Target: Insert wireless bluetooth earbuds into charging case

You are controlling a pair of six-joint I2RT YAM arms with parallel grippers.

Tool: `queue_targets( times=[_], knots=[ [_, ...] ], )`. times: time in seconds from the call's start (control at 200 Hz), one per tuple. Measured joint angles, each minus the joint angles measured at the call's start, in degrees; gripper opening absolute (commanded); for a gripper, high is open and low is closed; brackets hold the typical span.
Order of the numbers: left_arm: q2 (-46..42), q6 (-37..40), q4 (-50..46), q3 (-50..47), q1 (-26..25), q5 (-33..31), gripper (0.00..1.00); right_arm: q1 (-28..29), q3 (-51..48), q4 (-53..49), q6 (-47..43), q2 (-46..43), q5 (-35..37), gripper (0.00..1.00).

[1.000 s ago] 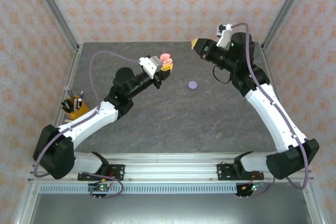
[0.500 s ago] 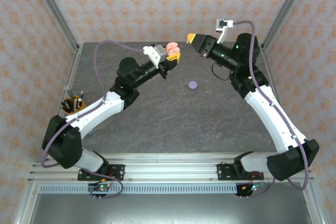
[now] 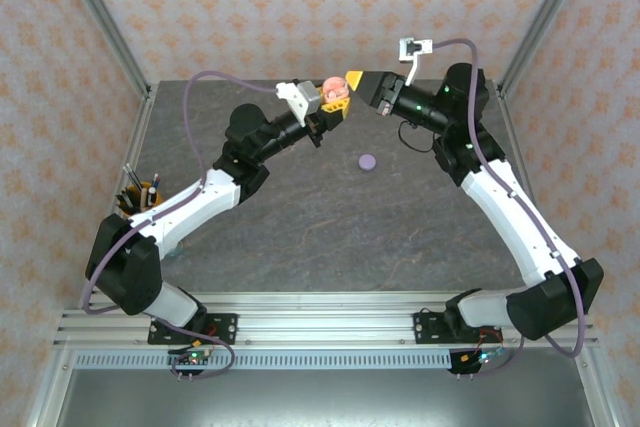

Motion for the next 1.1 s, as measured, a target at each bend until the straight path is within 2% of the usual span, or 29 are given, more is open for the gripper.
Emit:
queue_targets(
  times=[0.255,1.101],
  knots=[
    [0.09,0.02,0.02,0.37,0.00,1.44,0.00,0.57,0.00,-0.61,-1.31,0.79,-1.92,0.18],
    [0.09,0.11,-1.22,0.37,0.00,2.32,0.00,0.55,0.00,-4.46,-5.44,0.68,-0.02,0.17]
  ],
)
